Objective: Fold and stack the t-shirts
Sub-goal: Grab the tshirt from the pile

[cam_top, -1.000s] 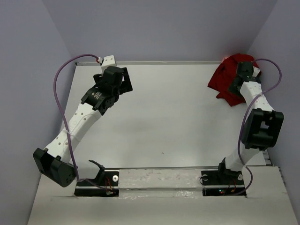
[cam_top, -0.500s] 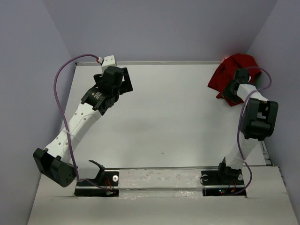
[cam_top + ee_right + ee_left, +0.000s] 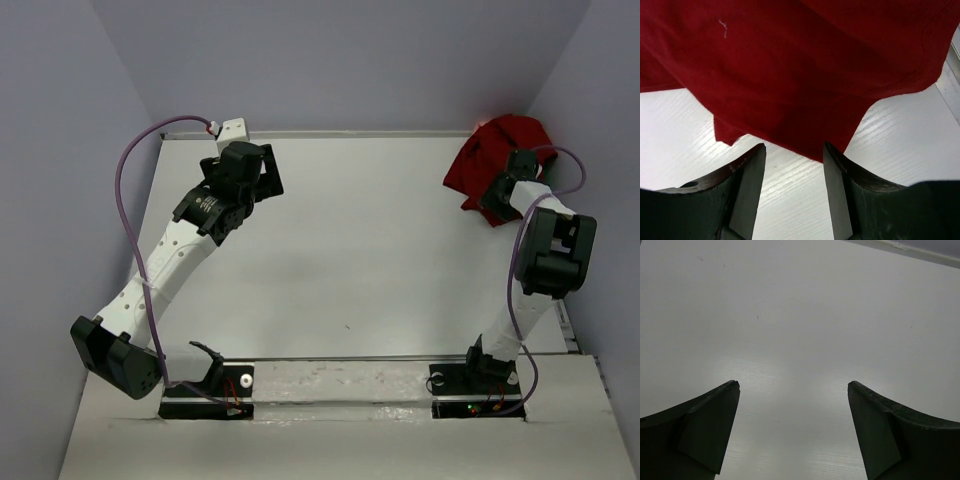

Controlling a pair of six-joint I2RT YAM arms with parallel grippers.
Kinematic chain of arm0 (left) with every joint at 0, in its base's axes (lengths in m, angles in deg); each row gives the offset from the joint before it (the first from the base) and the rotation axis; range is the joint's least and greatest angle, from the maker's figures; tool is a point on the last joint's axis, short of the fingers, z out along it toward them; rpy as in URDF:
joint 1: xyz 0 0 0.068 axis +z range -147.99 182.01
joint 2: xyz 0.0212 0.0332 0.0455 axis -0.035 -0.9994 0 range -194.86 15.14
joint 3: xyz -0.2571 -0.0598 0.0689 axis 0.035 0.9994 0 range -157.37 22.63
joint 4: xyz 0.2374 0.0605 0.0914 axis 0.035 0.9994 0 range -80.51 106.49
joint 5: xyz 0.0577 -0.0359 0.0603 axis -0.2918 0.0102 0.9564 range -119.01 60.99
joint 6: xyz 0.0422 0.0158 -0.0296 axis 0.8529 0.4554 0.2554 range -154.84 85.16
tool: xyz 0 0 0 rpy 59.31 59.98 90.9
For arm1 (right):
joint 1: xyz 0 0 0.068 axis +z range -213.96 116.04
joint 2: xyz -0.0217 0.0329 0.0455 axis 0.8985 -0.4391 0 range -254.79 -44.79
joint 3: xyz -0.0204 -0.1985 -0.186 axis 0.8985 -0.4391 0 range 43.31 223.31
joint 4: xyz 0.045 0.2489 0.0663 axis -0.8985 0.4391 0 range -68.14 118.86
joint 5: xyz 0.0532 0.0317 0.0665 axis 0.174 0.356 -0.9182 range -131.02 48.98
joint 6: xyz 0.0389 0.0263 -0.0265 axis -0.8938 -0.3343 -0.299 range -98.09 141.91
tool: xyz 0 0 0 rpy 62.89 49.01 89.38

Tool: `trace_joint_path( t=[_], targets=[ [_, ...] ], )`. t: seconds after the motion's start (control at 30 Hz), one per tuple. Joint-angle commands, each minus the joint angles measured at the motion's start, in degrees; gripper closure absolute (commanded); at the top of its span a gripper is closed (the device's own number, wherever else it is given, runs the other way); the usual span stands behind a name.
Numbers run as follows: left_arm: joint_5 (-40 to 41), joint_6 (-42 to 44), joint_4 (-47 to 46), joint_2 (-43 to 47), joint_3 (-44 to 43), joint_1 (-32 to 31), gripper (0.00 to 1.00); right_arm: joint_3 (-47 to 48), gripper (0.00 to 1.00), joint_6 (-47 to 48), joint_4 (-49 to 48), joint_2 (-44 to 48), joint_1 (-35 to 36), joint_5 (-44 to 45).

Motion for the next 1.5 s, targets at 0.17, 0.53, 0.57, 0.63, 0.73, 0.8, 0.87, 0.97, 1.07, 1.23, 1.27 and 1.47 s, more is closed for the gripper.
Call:
trace_joint_path(
  t=[0.17, 0.53, 0.57, 0.63, 0.73, 0.8, 0.87, 0.97, 1.07, 1.23, 1.27, 1.47],
  targets=[
    [-0.24, 0.48, -1.06, 2.46, -1.04, -0.32, 0.01, 3.56, 0.45, -0.55, -1.94, -4.95, -0.88, -1.17],
    [0.11, 0.48, -1.05, 1.84, -0.43, -0.24, 0.01, 2.86, 0.81, -1.34, -2.64, -4.79, -0.88, -1.70],
    [0.11, 0.57, -1.14, 1.93, -0.34, -0.24, 0.01, 2.69, 0.88, -1.43, -2.73, -4.52, -0.88, -1.44],
    [0.20, 0.57, -1.23, 1.75, -0.08, -0.24, 0.01, 2.25, 1.00, -1.34, -2.90, -4.08, -0.88, -1.17],
    [0.02, 0.48, -1.32, 1.49, 0.01, -0.24, 0.01, 2.24, 1.00, -1.60, -2.99, -3.73, -0.88, -0.47],
    [0.02, 0.48, -1.32, 1.40, 0.10, -0.24, 0.01, 2.33, 1.00, -1.52, -3.08, -2.16, -0.88, -0.55],
    [0.02, 0.39, -1.32, 1.40, 0.10, -0.24, 0.01, 2.51, 1.00, -1.61, -3.08, 1.17, -0.88, -0.38],
    [-0.24, 0.04, -1.76, 1.58, 0.45, -0.32, 0.01, 5.21, 1.00, -0.21, -2.91, 5.13, -0.01, -0.47],
    [-1.29, -0.57, -2.55, 1.66, 1.59, -0.32, 0.01, 10.14, 1.00, 2.16, 0.06, 9.97, 2.36, 0.23],
    [-1.56, -0.75, -4.04, 1.23, 3.87, -0.32, 0.01, 27.86, 1.00, 4.72, 6.58, 13.93, 4.47, -5.63],
    [-1.21, -0.75, -4.13, 1.14, 4.14, -0.32, 0.01, 30.43, 1.00, 4.98, 8.59, 14.02, 4.48, -7.22],
    [-0.42, -0.92, -3.87, 1.84, 4.84, -0.41, 0.01, 55.44, 1.00, 9.19, 16.94, 9.55, 6.06, -16.27]
  ],
)
